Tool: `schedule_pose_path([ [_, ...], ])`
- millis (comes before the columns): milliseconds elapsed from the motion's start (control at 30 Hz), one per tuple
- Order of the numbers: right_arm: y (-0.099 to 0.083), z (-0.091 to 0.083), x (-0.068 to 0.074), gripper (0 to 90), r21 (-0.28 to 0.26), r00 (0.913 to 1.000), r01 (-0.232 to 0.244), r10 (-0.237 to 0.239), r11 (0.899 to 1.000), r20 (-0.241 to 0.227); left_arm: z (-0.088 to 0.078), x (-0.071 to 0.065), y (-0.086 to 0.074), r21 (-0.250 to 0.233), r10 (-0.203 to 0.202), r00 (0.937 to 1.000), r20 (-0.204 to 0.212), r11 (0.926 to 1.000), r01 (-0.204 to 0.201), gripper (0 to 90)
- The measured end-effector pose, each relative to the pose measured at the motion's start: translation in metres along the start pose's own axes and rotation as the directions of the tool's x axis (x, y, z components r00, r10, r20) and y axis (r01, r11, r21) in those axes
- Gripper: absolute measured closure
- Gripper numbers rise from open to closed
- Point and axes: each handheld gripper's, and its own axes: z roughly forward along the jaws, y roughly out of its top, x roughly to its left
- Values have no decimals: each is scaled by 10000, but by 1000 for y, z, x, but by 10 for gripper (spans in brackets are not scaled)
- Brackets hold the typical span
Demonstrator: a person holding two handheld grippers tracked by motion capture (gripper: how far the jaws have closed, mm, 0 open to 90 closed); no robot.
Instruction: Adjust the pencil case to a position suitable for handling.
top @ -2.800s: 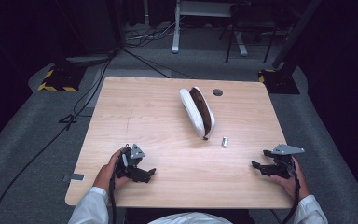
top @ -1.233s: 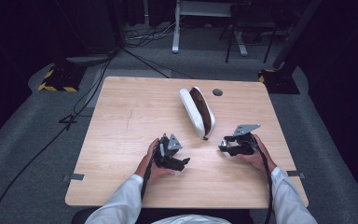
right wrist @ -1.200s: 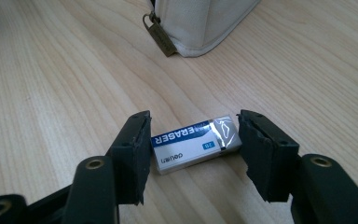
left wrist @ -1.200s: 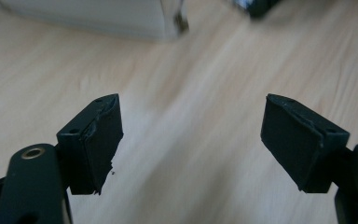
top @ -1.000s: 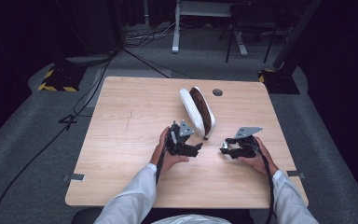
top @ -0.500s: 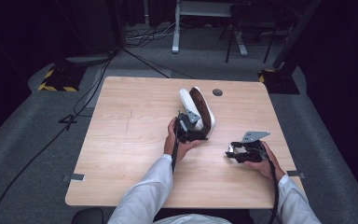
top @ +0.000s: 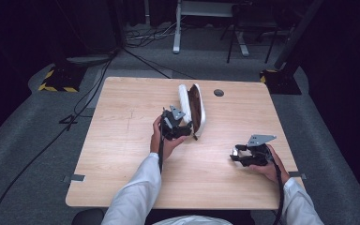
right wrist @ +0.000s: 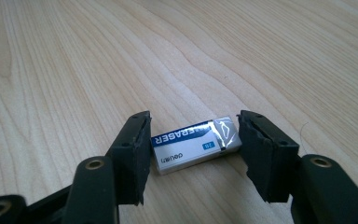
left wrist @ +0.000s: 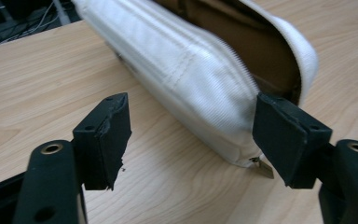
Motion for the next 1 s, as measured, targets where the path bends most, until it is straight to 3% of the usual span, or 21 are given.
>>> schedule_pose_path([
  [167,-1,0,0,457,-56,10000,-3,4,10000,30,4,-5,-1,-50,-137,9990,431,9999,140,261],
  [267,-2,-1,0,457,-110,10000,-11,11,9999,37,10,-15,0,-6,16,9996,297,10000,-16,238],
  [400,-3,-1,1,457,-143,10000,-17,18,9999,50,20,-19,1,73,-256,9996,144,9996,255,238],
  [433,-3,-1,1,456,-153,10000,-34,35,9999,53,24,-18,0,35,-483,9988,107,9988,482,238],
  [533,-3,-1,1,456,-169,10000,-36,37,9999,45,32,-15,-2,-8,-896,9959,153,9960,896,290],
  [633,-3,-1,1,456,-184,10000,-46,47,9998,47,34,-12,-5,-135,-1060,9936,392,9942,1066,417],
  [800,-4,-2,1,457,-179,10000,-34,35,9998,40,30,-6,-8,-259,-869,9946,573,9957,885,537],
  [900,-4,-2,1,458,-164,10000,-47,48,9999,36,26,0,-11,-214,-895,9924,851,9956,916,581],
  [1000,-4,-2,1,459,-145,10000,-30,31,9999,50,19,1,-14,-190,-598,9928,1034,9979,621,595],
])
